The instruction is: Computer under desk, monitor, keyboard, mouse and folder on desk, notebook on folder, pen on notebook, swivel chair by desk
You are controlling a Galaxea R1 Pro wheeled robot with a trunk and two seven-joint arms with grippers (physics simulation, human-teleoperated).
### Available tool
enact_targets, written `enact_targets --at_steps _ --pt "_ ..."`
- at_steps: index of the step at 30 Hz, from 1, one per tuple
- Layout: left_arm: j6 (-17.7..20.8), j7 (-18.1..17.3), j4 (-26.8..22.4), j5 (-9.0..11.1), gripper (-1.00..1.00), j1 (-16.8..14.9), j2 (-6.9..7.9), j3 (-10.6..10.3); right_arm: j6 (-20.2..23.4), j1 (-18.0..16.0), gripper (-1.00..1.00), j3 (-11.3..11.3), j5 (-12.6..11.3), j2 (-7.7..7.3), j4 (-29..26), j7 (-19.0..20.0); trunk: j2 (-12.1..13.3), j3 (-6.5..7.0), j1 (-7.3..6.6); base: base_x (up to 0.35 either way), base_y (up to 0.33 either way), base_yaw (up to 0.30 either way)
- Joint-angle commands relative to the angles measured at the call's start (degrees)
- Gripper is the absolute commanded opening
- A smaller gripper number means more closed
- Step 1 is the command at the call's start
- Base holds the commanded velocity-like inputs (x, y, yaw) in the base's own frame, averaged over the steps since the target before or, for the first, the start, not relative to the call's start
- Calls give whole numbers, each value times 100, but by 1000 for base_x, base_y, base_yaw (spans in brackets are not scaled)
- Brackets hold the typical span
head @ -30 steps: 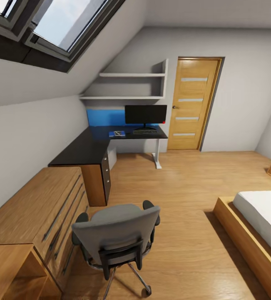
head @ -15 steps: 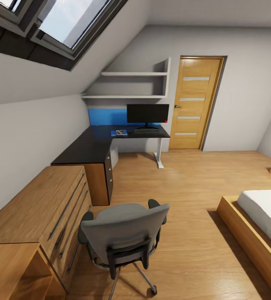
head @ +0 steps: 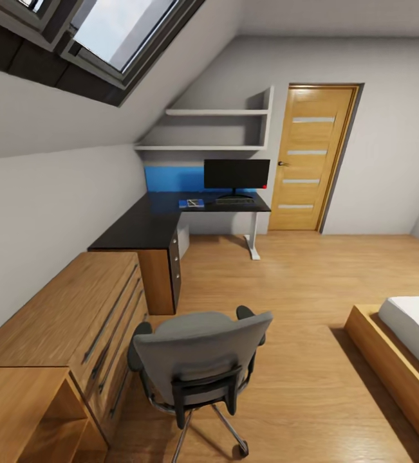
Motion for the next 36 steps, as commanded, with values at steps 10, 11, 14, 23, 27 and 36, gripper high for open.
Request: enact_targets --at_steps 10,11,14,23,27,36 --pt "-8 -13 -10 13 100 3 0 19 -17 -4 100 52 -20 -4 5 -15 -406 -186 221 0 0 157" --pt "-9 -13 -10 13 100 3 2 19 -19 -4 100 55 -16 -4 6 -14 -447 -205 243 0 0 45" --pt "-9 -13 -10 13 100 3 4 19 -20 -4 100 57 -12 -6 8 -13 -567 -259 309 0 0 28" --pt "1168 -82 -335 13 100 -136 2 19 -28 -4 100 58 4 3 -61 -9 -727 -330 397 0 0 3" --pt "2091 -89 -788 13 100 -605 -130 12 99 -28 100 59 1 2 -595 -12 -888 -402 485 0 0 0" --pt "3949 -96 -824 36 100 -2170 -343 14 1880 -713 100 39 -107 9 -1014 312 -1249 -564 682 0 0 0"
